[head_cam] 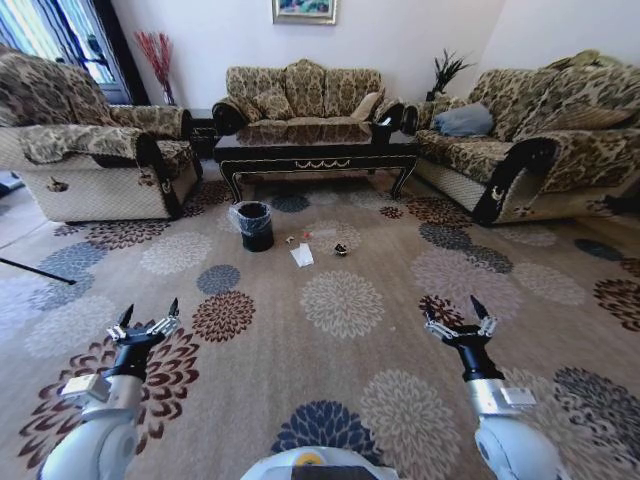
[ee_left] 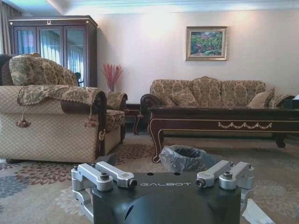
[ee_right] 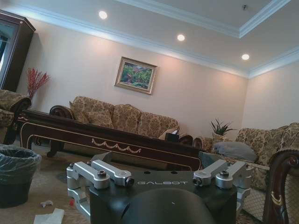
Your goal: Move to the front of the table and pick up the trash from the floor, then place it into the trash bin.
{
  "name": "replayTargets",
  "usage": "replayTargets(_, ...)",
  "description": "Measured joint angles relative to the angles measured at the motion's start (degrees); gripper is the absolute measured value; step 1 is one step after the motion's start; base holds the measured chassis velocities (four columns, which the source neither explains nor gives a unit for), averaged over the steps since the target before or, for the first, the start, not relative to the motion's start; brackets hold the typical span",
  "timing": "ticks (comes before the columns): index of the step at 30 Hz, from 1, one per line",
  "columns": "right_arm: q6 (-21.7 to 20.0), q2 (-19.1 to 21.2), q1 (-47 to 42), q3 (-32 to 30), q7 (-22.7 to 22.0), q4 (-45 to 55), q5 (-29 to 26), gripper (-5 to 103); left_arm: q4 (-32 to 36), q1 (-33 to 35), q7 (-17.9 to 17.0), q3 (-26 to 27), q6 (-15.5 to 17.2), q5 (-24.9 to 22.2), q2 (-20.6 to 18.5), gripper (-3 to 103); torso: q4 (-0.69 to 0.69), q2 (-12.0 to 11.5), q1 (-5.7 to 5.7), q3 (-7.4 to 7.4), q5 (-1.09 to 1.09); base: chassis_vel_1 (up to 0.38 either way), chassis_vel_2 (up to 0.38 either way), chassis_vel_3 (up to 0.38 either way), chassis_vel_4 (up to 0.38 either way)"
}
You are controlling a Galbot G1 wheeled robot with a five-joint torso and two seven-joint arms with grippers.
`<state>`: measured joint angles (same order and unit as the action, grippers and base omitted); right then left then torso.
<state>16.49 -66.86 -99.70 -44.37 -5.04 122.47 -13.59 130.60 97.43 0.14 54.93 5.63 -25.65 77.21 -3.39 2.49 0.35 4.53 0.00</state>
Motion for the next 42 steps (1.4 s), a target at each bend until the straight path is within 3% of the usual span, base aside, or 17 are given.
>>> replayTargets(17,0.57,0.61,2.47,2.44,0.19,-3.26,0.04,100,-0.12,0.41,0.49,0.66,-0.40,0.08,-0.05,100,0.01,0.16,0.05,0.15,0.00,-0.146,0.144,0.143,-0.142)
replayTargets(42,2.10,-0.29,1.03,1.34,0.68,-2.04,0.12,100,2.04,2.00,0.74,1.00,-0.78,0.45,0.94,100,0.00,0.25,0.07,0.22,0.00,-0.130,0.115,0.117,-0.124)
